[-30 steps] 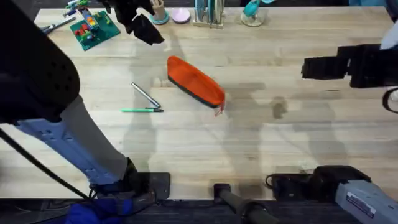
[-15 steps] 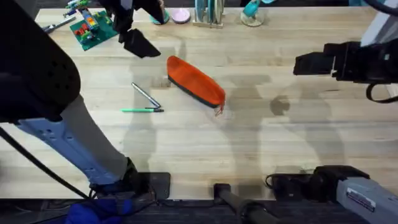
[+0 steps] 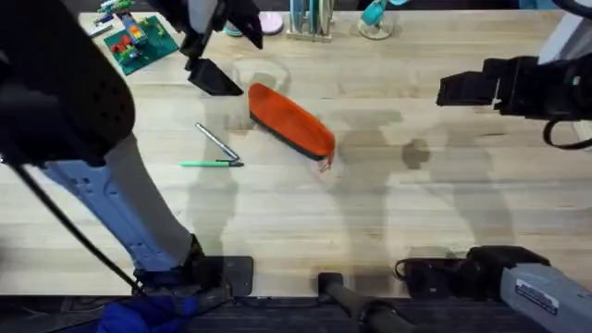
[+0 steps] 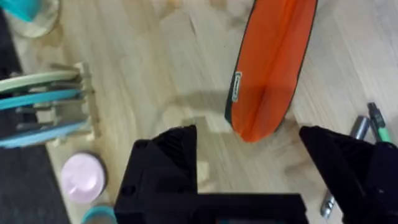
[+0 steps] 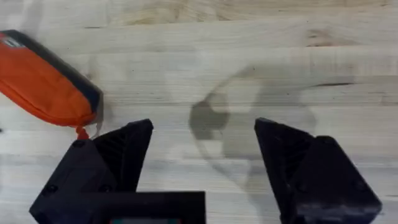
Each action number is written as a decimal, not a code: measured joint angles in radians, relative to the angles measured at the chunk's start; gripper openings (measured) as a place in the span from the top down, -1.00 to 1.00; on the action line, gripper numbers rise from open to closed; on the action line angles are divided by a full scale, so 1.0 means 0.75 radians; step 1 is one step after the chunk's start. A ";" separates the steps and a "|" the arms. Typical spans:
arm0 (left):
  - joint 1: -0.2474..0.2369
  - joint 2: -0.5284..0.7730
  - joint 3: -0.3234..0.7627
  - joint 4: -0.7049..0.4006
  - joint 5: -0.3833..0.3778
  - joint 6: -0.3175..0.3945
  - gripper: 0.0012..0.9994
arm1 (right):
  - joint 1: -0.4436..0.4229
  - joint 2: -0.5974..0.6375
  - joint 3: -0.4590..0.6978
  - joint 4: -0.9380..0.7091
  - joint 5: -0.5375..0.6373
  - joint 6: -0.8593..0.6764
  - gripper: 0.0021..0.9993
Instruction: Unzip the bag, pick up the pens from the table one at a time and place them inside, then zip the bag closed.
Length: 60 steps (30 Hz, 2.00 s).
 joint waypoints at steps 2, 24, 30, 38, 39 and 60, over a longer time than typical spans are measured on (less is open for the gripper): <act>-0.015 0.026 0.000 0.000 -0.001 0.000 -0.99 | 0.000 0.000 0.000 0.000 0.000 0.000 -0.99; -0.042 0.138 0.001 -0.036 -0.010 0.000 -0.99 | 0.000 0.000 0.000 0.000 0.000 0.000 -0.99; -0.043 0.138 0.001 -0.055 -0.010 0.000 -0.99 | 0.000 0.000 0.000 0.000 0.000 0.000 -1.00; -0.045 0.138 0.001 -0.099 -0.010 0.000 -0.97 | 0.000 0.000 0.000 0.000 0.000 0.000 -1.00; -0.045 0.138 0.001 -0.105 -0.010 0.000 -0.97 | 0.000 0.000 0.000 0.000 0.000 0.001 -1.00; -0.045 0.138 0.001 -0.094 -0.031 0.000 0.49 | 0.000 0.000 0.000 -0.006 0.000 0.000 -0.99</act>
